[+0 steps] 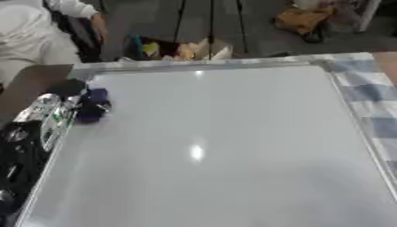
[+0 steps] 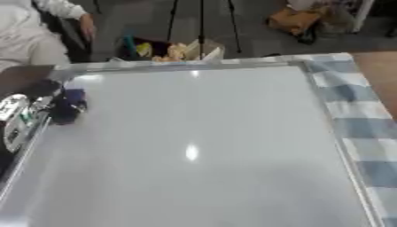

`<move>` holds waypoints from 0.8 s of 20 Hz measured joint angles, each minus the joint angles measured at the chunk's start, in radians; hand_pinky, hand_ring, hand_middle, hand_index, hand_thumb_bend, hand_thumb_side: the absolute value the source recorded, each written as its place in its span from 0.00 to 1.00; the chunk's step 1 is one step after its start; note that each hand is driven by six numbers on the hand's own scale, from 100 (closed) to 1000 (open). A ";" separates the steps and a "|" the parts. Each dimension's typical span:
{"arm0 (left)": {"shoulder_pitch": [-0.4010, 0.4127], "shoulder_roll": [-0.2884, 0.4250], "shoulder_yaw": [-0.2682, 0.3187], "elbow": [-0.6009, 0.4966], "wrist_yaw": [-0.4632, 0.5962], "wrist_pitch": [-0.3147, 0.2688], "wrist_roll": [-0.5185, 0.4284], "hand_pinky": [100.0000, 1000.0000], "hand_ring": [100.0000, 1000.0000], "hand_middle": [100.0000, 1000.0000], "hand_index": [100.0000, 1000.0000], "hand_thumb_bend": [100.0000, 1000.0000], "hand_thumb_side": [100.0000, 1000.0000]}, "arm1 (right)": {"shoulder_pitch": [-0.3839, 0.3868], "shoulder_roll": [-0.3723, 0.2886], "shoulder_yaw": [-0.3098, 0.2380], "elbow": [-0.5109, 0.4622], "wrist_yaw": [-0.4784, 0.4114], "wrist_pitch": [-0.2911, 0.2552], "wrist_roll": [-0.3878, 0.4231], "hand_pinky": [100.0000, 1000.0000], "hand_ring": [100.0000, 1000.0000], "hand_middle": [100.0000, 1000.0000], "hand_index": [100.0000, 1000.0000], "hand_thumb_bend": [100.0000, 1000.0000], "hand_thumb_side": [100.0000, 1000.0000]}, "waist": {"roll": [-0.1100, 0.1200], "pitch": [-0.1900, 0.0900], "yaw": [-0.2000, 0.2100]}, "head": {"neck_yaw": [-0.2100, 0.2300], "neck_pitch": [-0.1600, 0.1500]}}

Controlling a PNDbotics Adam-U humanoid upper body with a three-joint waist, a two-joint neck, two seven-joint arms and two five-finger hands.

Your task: Wipe the whiteboard clean with a brush.

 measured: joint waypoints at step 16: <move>-0.039 -0.077 -0.037 -0.024 -0.023 -0.044 -0.026 0.23 0.34 0.21 0.29 0.00 0.67 | -0.008 0.000 -0.001 0.000 -0.018 0.002 0.011 0.76 0.79 0.67 0.84 0.00 0.96 | 0.002 -0.001 -0.002 | 0.005 0.000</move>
